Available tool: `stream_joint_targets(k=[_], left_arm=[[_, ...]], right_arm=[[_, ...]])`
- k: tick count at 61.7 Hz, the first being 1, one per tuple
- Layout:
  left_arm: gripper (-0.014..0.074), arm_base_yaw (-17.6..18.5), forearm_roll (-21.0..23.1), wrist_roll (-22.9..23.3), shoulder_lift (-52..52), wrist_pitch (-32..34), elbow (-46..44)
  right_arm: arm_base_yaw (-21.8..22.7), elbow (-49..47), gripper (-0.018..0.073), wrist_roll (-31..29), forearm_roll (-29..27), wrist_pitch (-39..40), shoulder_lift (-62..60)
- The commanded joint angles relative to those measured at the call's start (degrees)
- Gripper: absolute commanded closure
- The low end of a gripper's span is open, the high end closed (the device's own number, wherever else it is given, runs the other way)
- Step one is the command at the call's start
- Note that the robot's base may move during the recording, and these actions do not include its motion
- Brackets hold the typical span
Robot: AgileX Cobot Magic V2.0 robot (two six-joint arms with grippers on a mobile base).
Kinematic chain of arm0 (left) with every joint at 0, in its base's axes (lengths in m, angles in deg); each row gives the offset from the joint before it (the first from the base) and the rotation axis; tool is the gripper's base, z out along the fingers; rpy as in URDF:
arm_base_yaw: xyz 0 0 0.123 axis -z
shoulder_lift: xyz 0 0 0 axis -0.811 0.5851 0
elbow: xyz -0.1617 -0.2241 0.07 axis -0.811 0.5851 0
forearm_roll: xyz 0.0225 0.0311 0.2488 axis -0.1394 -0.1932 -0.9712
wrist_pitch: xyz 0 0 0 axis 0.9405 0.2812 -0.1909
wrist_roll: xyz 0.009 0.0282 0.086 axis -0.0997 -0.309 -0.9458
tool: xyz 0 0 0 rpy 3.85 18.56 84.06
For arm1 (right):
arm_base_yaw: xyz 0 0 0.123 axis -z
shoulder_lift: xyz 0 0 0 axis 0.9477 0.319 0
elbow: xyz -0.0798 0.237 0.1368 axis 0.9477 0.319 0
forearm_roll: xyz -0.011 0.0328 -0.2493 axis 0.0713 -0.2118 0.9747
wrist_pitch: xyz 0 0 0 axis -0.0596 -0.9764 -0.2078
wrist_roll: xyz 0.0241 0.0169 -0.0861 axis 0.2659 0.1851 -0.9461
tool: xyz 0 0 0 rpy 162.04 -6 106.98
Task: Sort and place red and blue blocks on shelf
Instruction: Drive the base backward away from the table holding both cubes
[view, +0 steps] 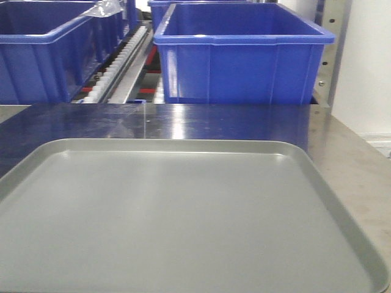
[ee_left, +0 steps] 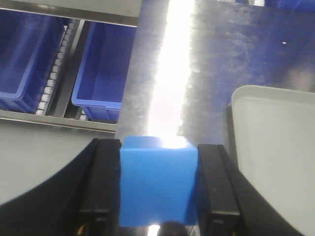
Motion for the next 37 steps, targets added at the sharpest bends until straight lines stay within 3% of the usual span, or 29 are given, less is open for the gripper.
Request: stream_joint_targets(k=[1, 37], left_arm=[[0.0472, 0.0, -0.7, 0.3, 0.0, 4.0, -1.7], [0.0472, 0.0, -0.7, 0.3, 0.0, 4.0, -1.7]], right_arm=[[0.3, -1.5, 0.0510, -0.4, 0.7, 5.0, -0.1], [0.3, -1.5, 0.0510, -0.4, 0.7, 5.0, -0.1]])
